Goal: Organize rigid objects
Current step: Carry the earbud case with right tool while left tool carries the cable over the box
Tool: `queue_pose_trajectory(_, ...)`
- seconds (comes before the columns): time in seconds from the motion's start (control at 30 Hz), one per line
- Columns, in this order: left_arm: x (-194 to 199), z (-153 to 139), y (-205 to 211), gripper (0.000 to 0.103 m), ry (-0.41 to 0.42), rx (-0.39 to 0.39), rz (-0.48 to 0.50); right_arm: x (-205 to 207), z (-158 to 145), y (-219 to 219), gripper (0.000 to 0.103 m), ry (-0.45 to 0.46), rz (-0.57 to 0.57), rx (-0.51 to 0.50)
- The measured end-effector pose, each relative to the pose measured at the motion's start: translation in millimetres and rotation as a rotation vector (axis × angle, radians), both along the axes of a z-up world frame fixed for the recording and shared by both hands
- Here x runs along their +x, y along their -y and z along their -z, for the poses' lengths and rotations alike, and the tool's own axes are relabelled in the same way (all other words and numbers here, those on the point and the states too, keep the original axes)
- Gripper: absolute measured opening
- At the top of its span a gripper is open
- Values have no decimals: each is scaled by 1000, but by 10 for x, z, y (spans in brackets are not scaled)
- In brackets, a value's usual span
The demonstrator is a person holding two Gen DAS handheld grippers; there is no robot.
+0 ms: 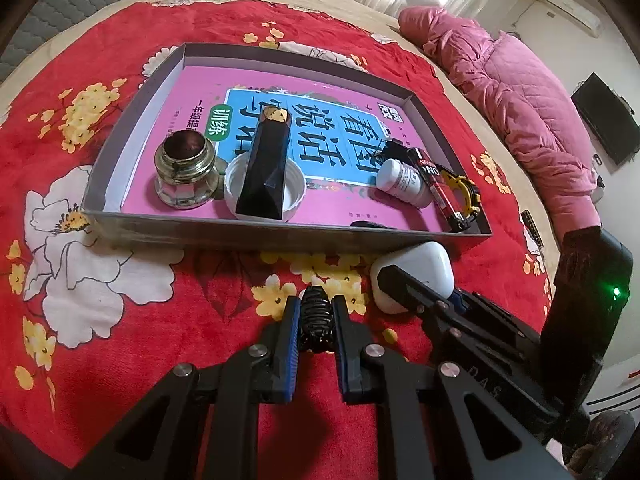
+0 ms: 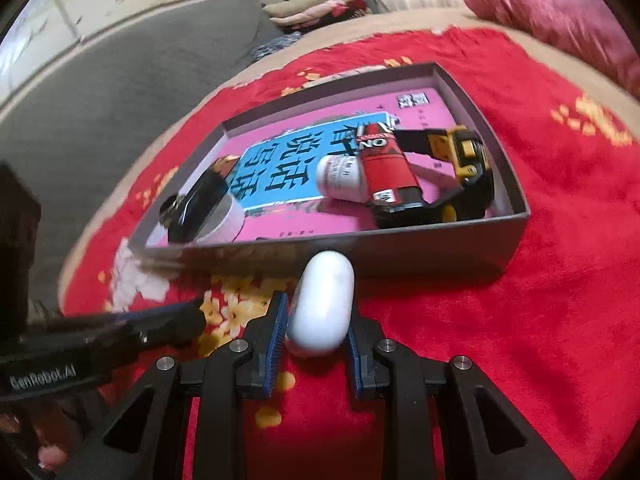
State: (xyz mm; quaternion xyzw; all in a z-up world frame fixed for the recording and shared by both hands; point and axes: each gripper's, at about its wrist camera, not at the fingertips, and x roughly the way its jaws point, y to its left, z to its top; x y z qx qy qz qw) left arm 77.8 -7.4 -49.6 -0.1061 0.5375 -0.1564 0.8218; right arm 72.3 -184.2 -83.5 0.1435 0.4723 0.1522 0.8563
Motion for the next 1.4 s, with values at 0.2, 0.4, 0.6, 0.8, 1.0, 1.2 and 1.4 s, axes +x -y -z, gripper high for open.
queue_pose_trajectory(0.2,-17,-131,24,15,52,-2,12,-95,-281,-59,22,104,-44,-13)
queue_pose_trajectory(0.4,-15,-278,67,15,103,-2,23,-146,-500,-78,22,200,-58,-36)
queue_pose_trajectory(0.6,25,-405,88,15,148,4,25,-91,-555,-30,22,234,-44,-39)
queue_pose_trajectory(0.8,82,-414,166,15,163,35,36,-36,-603,38,22,264,-28,-41)
queue_pose_trajectory(1.0,219,-415,217,15,167,58,29,31,-608,126,22,274,-13,-39)
queue_pose_trajectory(1.2,344,-375,254,15,167,81,24,111,-587,186,22,270,-2,-29)
queue_pose_trajectory(1.4,434,-306,298,15,159,102,25,168,-561,190,22,264,-19,-23)
